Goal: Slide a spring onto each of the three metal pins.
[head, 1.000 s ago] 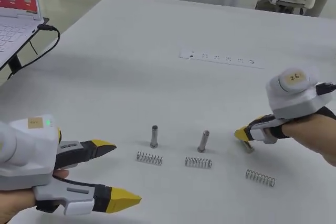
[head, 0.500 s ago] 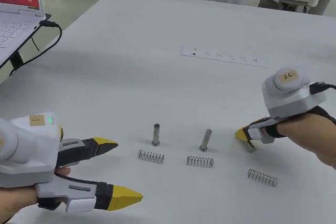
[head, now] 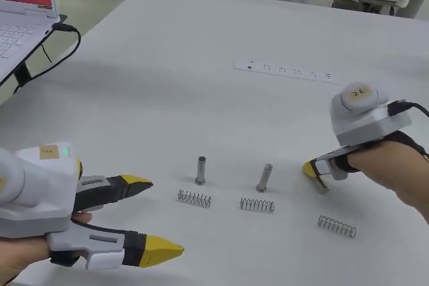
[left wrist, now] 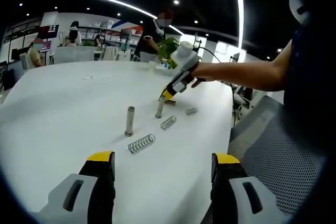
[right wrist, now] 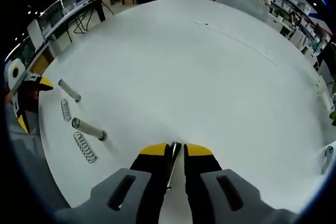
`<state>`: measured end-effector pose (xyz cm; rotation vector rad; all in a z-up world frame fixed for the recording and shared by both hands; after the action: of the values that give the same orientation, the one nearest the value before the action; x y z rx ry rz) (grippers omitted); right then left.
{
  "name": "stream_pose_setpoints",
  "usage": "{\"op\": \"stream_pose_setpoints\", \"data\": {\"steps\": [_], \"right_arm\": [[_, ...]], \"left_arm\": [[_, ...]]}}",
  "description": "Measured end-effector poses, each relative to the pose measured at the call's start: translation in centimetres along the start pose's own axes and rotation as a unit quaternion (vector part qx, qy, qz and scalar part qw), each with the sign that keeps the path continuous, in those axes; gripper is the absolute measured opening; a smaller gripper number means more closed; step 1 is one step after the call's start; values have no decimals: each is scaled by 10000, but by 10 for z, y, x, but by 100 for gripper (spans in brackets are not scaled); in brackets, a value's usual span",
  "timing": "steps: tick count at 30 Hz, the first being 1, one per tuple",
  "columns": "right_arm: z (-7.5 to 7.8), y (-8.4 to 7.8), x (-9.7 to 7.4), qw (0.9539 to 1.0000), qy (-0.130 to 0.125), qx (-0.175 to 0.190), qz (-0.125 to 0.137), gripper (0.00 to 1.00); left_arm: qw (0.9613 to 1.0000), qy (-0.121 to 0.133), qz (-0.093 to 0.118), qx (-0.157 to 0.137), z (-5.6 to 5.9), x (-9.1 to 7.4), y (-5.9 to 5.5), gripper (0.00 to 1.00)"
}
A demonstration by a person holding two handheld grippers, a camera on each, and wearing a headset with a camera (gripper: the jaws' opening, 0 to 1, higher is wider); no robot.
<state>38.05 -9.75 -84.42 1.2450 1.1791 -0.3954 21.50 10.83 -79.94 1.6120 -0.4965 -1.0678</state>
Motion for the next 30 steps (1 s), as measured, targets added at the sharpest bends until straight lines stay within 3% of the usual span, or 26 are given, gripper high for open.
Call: {"op": "stream_pose_setpoints", "data": {"steps": [13,23,30], "right_arm": [[1,0,1,9998,-168,47,-80,7],[-2,-1,2,9987,-486,-72,-150,6],[0,-2,0,9990,-446,42,-86,5]], "left_arm": [[10000,-17,11,-6,0,0,0,69],[10000,-41,29,16,1,0,3,68],[10000,-22,36,20,1,-1,3,67]]}}
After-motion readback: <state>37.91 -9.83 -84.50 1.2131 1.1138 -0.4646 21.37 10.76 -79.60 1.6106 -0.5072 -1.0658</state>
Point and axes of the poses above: the centre of the closed fingertips' face, and the gripper's own axes: x roughly forward along the fingers, z roughly to its right, y roughly out of its top, the point moved 1 cm from there along -x, roughly backward along the fingers, and after that the axes turned 15 degrees about x, right-handed, at the moved point
